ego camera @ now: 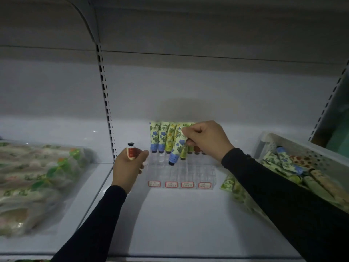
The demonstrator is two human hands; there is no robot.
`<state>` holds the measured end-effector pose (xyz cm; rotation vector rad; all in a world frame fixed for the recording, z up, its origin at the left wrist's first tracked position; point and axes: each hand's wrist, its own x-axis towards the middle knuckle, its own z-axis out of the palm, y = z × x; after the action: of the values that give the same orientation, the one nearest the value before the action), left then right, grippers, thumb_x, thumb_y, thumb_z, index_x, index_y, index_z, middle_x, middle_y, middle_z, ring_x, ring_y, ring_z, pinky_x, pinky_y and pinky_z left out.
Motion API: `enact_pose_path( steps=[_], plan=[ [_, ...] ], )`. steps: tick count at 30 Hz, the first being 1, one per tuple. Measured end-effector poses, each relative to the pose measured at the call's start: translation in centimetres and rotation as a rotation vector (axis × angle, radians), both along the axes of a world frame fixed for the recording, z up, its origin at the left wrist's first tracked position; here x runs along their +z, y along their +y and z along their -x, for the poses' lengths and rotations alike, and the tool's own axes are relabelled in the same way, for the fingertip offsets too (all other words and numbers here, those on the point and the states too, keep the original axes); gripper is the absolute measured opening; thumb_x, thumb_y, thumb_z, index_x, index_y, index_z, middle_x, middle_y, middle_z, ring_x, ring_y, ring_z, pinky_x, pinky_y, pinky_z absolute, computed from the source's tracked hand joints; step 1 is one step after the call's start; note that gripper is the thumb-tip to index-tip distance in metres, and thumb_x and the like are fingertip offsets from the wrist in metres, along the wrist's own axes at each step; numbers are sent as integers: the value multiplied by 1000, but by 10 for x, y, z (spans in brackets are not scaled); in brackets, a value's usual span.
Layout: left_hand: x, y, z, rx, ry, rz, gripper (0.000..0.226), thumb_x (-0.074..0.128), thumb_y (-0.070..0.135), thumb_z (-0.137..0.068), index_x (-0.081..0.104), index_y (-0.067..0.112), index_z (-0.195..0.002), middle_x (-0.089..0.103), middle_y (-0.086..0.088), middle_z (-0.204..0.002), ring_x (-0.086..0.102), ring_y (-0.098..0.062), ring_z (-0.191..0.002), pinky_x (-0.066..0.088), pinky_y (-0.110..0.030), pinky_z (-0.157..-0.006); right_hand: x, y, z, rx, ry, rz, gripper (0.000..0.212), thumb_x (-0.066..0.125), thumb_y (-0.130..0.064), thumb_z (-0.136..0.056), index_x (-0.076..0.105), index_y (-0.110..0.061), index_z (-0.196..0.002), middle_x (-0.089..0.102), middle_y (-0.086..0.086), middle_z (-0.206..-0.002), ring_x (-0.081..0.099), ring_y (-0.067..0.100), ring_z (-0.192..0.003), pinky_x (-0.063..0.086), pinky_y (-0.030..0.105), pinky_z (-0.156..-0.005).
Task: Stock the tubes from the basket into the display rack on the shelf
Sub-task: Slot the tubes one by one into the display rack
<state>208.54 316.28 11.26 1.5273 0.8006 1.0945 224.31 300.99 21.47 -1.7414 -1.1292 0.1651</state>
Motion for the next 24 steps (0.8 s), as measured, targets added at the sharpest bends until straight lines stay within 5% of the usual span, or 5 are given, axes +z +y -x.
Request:
enact_pose_path(
  steps=[3, 11, 17, 21, 24],
  plan=[
    [-11, 12, -3, 24, 49, 29, 23, 73, 20, -88, 61, 0, -91, 58, -7, -66, 50, -17, -56, 44, -26, -50, 3, 16, 4, -57, -120, -29, 34, 65, -29, -92, 72, 0, -75, 72, 10, -69, 60, 0, -45, 40, 11, -41],
    [-26, 18, -13, -89, 11, 131, 7, 69, 9, -89, 63, 11, -90, 54, -5, -58, 45, -15, -49, 39, -22, -43, -9, 60, 5, -113, -275, -71, 39, 63, -31, -92, 70, 0, -70, 70, 9, -64, 67, 24, -64, 54, 31, -68],
    [-28, 19, -12, -124, -38, 233, 12, 67, 1, -88, 66, 6, -99, 60, -9, -67, 54, -13, -52, 48, -16, -47, -19, 91, 9, -98, -342, -109, 46, 60, -30, -92, 59, 4, -61, 61, 21, -60, 63, 36, -62, 52, 38, -62],
    [-30, 20, -12, -122, -51, 258, 13, 68, 2, -87, 67, 5, -99, 62, -7, -64, 54, -10, -48, 49, -18, -47, -23, 101, 14, -87, -393, -78, 44, 59, -28, -93, 60, 1, -59, 62, 16, -58, 62, 29, -57, 50, 34, -60],
    [-30, 22, -13, -121, -34, 242, 14, 68, 4, -88, 67, 5, -101, 62, -7, -65, 55, -10, -48, 50, -18, -48, -25, 103, 18, -88, -464, -35, 49, 59, -26, -94, 48, -5, -51, 47, 7, -47, 43, 18, -45, 37, 30, -55]
  ],
)
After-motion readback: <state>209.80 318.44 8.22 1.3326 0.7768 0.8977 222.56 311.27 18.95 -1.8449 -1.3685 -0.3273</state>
